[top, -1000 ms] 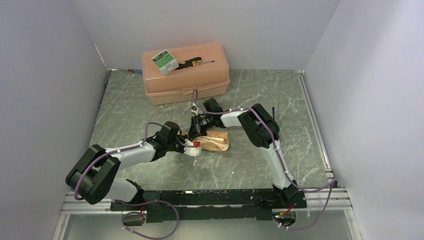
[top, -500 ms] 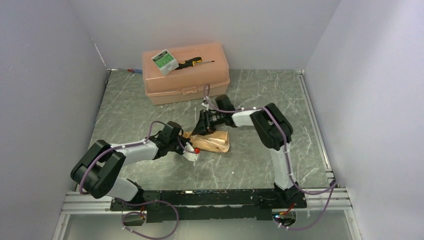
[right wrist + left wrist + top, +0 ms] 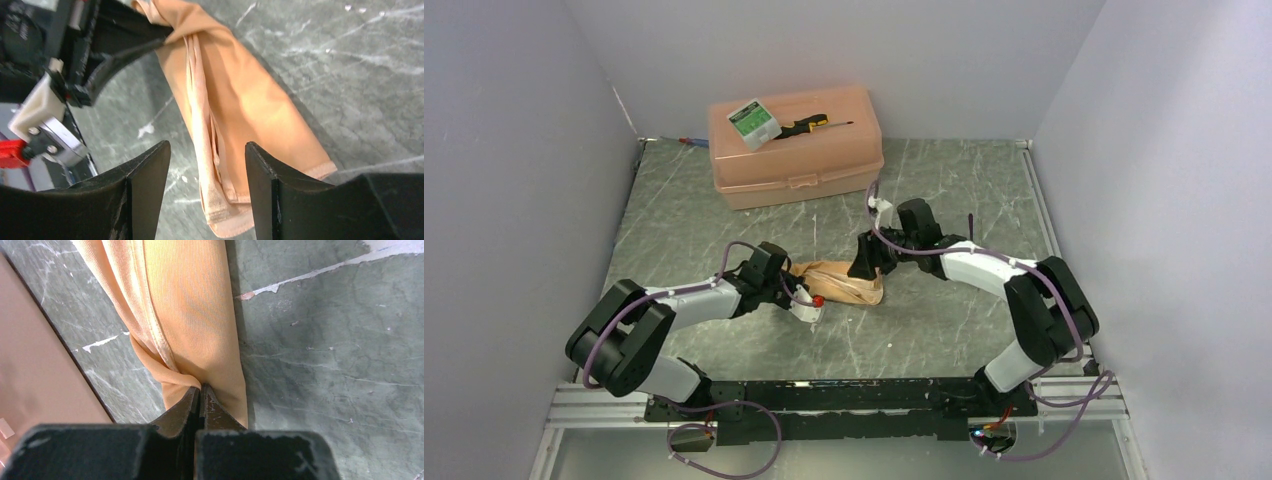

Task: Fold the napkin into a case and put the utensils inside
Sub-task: Grasp the top corner of the smaller rectangle folded napkin from the folded napkin, then fold the 2/3-rectangle-folded napkin at the center of the board.

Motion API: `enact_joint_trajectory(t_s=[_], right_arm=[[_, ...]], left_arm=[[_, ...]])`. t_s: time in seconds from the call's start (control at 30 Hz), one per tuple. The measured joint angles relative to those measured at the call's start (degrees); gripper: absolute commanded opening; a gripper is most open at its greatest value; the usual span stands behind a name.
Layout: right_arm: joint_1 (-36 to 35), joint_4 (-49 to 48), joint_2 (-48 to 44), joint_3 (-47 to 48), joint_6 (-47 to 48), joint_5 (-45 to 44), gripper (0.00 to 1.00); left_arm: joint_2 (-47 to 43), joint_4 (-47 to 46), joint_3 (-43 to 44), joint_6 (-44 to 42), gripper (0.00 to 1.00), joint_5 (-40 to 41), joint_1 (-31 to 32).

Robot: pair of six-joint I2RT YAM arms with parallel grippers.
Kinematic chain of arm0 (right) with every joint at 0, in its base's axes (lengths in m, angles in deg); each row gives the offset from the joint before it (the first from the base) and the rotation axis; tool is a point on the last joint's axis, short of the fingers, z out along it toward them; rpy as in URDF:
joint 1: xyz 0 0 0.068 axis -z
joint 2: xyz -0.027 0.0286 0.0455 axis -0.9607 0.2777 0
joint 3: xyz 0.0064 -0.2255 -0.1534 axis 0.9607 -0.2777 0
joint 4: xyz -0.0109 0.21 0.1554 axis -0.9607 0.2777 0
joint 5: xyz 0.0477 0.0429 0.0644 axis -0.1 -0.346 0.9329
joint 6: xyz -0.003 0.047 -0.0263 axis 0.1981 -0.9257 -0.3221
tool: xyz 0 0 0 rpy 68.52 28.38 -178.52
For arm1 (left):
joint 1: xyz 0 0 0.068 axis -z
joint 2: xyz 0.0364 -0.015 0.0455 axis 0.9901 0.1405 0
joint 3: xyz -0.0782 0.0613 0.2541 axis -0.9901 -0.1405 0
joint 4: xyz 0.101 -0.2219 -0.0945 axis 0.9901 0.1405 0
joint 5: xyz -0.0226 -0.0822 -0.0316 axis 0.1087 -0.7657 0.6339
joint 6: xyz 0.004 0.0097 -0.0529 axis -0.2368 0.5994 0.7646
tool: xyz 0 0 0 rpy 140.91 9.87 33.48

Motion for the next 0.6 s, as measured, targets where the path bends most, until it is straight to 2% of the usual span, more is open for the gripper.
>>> enact_joint_trajectory(t_s=[0.33,0.6], right_arm=[[-7.43,15.34,-1.84,0.63,12.81,-11.23,0.65],[-10.16,17.03,-4.37,1.05,19.54,-13.16,0.67]], left_arm=[[-0.55,-1.49,-1.07,0.00,0.03,0.00,0.00],[-0.87,-2.75,-1.97,-0.33,0.03,-0.07,0.00]])
